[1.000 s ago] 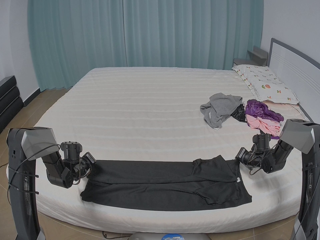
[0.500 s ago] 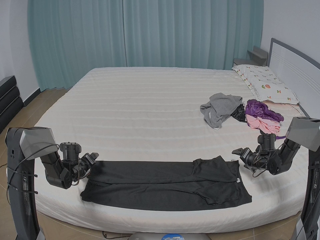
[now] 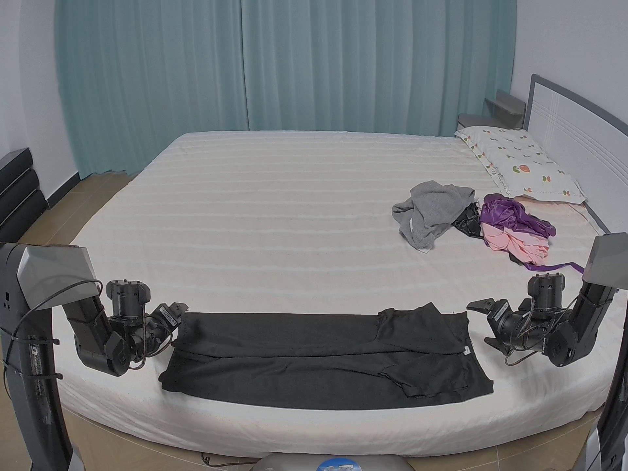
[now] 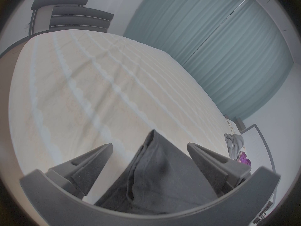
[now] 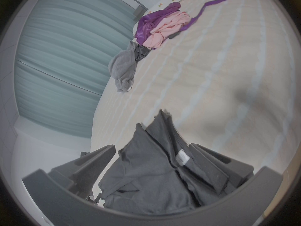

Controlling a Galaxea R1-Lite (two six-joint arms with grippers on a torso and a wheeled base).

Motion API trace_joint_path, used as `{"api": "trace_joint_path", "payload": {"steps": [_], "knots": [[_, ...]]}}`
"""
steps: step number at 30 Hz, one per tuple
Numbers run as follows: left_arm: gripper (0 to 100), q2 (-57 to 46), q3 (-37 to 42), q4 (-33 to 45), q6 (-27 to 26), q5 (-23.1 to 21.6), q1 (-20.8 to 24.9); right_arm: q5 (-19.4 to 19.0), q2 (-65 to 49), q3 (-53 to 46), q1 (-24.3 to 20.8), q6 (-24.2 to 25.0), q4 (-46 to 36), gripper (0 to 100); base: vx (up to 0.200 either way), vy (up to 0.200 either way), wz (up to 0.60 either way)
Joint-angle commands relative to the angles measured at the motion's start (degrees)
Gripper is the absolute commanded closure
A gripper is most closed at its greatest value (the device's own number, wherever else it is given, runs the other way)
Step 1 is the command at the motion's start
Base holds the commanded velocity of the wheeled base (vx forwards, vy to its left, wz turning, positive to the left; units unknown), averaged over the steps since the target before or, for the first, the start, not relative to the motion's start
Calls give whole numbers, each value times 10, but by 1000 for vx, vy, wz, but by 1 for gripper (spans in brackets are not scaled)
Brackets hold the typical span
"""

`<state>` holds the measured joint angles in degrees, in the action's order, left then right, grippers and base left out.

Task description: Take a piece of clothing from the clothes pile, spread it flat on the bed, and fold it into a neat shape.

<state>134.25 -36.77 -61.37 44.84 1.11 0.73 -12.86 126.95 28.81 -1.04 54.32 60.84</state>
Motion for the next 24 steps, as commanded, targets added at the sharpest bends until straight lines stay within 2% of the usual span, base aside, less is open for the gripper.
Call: {"api": "trace_joint_path", "payload": {"steps": [1, 6, 11, 14, 16, 17, 22, 24], "knots": [[0, -17, 11, 0, 1, -2, 8, -4, 6, -9, -1, 4, 2, 0, 0, 0, 0], [0, -18, 17, 2, -1, -21, 11, -6, 13, -4, -4, 5, 3, 0, 0, 0, 0], [0, -21, 11, 5, -14, -59, 9, -29, 14, -6, -1, 4, 4, 0, 0, 0, 0], [0, -19, -4, 27, -68, -89, 1, -30, 15, -9, -3, 3, 7, 0, 0, 0, 0], [0, -18, -8, 38, -80, -96, 0, -30, 15, -9, -3, 3, 10, 0, 0, 0, 0], [0, -16, -27, 78, -114, -106, 0, -30, 17, -11, -3, 3, 20, 0, 0, 0, 0], [0, -10, -84, 146, -166, -107, 0, -30, 24, -24, -4, 3, 45, 0, 0, 0, 0], [0, -5, -94, 183, -213, -107, 1, -30, 29, -28, -9, 2, 60, 0, 0, 0, 0]]}}
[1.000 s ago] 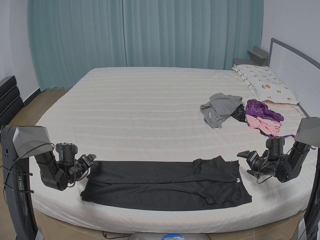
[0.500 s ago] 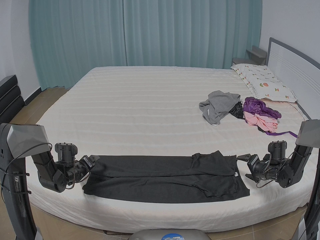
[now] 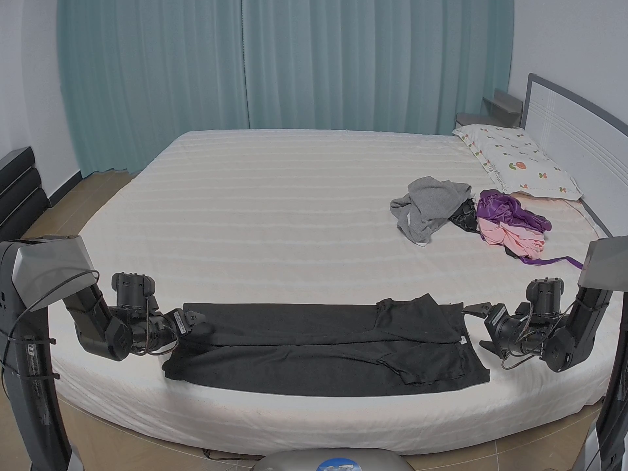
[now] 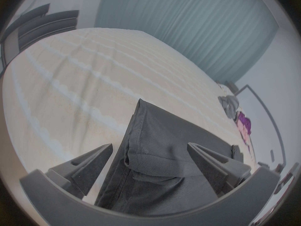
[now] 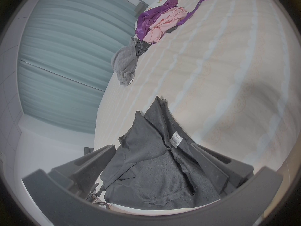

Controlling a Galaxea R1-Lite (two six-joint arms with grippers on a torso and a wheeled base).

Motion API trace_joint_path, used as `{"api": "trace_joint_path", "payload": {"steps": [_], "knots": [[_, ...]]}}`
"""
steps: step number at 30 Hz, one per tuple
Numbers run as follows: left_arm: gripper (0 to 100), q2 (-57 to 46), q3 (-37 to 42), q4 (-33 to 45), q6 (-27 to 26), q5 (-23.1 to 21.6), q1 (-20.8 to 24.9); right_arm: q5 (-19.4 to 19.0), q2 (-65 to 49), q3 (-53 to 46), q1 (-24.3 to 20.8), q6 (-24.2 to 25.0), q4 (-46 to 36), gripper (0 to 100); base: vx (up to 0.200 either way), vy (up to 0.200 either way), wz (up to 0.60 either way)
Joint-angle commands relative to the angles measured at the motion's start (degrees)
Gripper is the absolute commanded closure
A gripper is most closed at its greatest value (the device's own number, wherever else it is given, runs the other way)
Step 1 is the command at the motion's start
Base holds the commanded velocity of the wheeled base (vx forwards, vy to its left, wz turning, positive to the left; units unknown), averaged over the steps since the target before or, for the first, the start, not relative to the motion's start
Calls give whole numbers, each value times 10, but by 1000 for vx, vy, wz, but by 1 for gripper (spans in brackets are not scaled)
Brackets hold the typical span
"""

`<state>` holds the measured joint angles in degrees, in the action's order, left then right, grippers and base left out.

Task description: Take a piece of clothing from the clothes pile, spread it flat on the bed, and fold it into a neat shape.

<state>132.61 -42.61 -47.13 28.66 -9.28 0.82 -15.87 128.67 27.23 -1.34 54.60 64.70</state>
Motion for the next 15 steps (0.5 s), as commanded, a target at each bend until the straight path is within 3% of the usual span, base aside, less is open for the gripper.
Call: {"api": "trace_joint_path", "payload": {"steps": [1, 3, 15], "knots": [[0, 12, -35, 41, -54, -3, 0, 0, 13, -12, -6, -1, 22, 0, 0, 0, 0], [0, 31, -51, 41, -77, -2, 0, 1, 19, -14, -11, -3, 32, 0, 0, 0, 0], [0, 54, -42, 37, -84, 0, 9, 1, 19, -17, -11, -3, 33, 0, 0, 0, 0]]}}
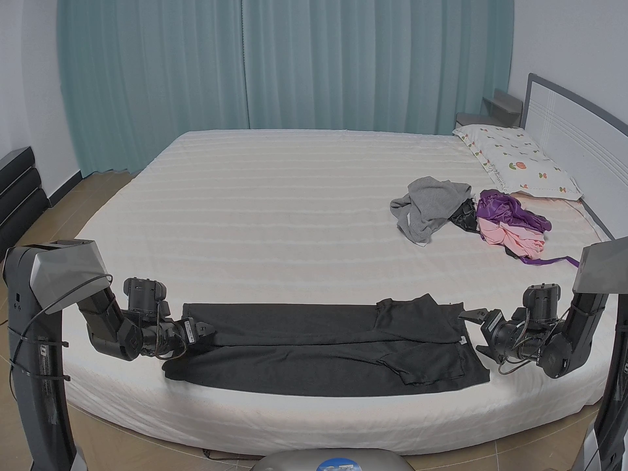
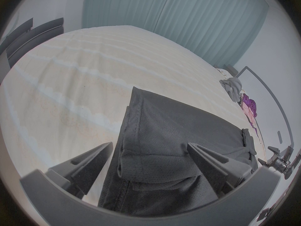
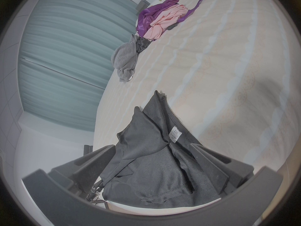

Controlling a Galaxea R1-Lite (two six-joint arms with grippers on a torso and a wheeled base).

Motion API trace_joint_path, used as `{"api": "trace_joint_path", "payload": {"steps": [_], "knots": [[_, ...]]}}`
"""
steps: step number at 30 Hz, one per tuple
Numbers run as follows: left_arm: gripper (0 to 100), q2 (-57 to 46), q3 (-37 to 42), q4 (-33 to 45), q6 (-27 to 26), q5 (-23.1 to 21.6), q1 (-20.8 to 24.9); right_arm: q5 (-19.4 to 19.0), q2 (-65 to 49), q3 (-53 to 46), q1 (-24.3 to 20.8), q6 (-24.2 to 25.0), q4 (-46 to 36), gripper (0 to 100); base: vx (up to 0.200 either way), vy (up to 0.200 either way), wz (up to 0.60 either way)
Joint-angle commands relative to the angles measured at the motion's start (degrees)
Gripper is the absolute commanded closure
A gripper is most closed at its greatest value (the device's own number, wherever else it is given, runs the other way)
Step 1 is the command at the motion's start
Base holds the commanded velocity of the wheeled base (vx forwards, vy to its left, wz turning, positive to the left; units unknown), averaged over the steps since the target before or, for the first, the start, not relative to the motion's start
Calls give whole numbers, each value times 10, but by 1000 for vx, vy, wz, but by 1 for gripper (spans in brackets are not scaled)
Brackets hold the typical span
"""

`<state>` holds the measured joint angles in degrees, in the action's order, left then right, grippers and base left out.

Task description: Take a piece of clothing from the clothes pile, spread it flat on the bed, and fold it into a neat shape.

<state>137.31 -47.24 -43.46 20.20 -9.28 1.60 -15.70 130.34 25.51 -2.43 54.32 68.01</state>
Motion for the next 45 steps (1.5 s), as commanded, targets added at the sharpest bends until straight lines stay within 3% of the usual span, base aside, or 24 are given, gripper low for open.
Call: {"api": "trace_joint_path", "payload": {"steps": [1, 2, 3, 45], "knots": [[0, 4, 6, 0, 1, 0, 1, 0, 3, 0, -1, 0, 0, 0, 0, 0, 0], [0, 2, 7, 0, 1, 0, 1, 0, 3, 0, 0, 0, 0, 0, 0, 0, 0], [100, 1, 7, 0, 2, -1, 1, 0, 3, 0, 0, 0, 0, 0, 0, 0, 0], [100, -42, 14, -15, 51, 8, 2, -4, -3, 8, 31, 17, 0, 0, -14, 0, 0]]}}
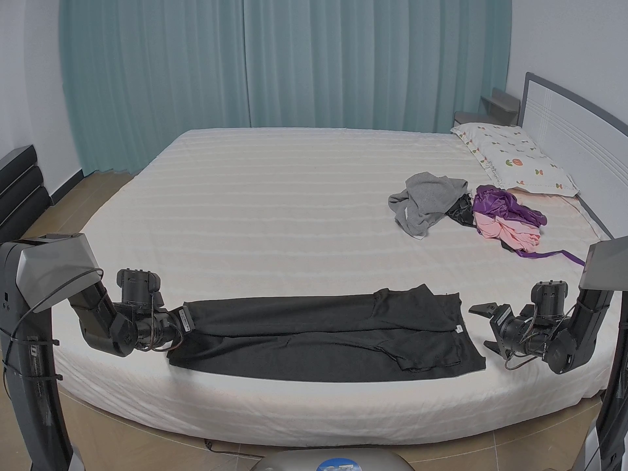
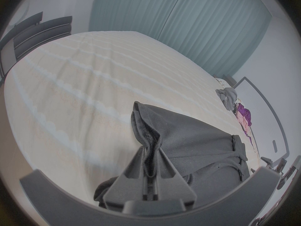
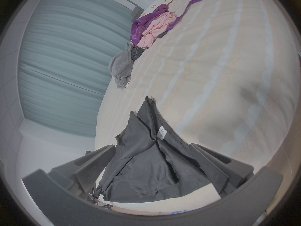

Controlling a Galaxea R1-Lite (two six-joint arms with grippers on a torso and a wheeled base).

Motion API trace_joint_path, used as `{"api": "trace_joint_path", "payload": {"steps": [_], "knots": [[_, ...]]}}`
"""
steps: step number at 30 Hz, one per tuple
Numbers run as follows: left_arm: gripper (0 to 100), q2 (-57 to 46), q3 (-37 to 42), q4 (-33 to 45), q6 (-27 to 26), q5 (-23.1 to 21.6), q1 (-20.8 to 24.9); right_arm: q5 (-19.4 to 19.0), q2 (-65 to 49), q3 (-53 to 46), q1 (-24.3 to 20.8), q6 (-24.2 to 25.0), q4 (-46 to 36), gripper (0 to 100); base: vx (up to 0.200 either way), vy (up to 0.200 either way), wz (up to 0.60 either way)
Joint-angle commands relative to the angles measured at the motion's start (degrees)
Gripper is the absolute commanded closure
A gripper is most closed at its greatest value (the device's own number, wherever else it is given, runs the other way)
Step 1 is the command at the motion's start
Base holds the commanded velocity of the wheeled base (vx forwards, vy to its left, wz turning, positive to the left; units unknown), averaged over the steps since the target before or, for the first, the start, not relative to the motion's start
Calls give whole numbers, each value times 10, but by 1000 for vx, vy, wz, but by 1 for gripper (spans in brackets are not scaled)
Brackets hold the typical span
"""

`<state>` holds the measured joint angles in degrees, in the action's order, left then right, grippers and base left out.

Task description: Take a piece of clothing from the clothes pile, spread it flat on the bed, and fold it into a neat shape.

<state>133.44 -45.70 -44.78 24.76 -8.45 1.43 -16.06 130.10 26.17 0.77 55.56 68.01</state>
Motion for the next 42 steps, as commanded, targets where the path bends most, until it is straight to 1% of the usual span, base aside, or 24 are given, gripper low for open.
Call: {"api": "trace_joint_path", "payload": {"steps": [1, 5, 12, 17, 23, 24, 26, 31, 34, 39, 42], "knots": [[100, -4, -3, -1, 7, 0, 4, 0, 0, 1, -1, 6, 0, 0, 0, 0, 0], [100, -6, -10, -1, 22, 1, 12, 0, -1, 1, -2, 9, 0, 0, 0, -200, 0], [100, -18, -16, -1, 28, 5, 17, 0, -1, 2, -2, 9, 0, 0, 0, -200, 0], [100, -48, -15, 6, 54, 6, 30, 0, -1, 1, -3, 9, 0, 0, 0, -200, 0], [100, -63, -16, 6, 61, 26, 48, 0, -1, 1, -4, 9, 1, 0, 0, -200, 0], [100, -70, -17, 7, 61, 36, 60, 1, -1, 0, -5, 9, 1, 0, 0, -200, 0], [100, -72, -19, 9, 62, 39, 65, 1, -1, 0, -5, 9, 1, 0, 0, -200, 0], [100, -81, -59, 58, 64, 68, 86, 1, -1, 0, -5, 9, 1, 0, 0, -200, 0], [100, -88, -78, 92, 67, 70, 101, 1, 0, 0, -5, 9, 1, 0, 0, -200, 0], [100, -92, -123, 142, 100, 75, 129, 1, 0, 1, -5, 9, 1, 0, 0, -200, 0], [100, -91, -147, 175, 101, 75, 144, 1, 1, 1, -5, 9, 1, 0, 0, -200, 0]]}}
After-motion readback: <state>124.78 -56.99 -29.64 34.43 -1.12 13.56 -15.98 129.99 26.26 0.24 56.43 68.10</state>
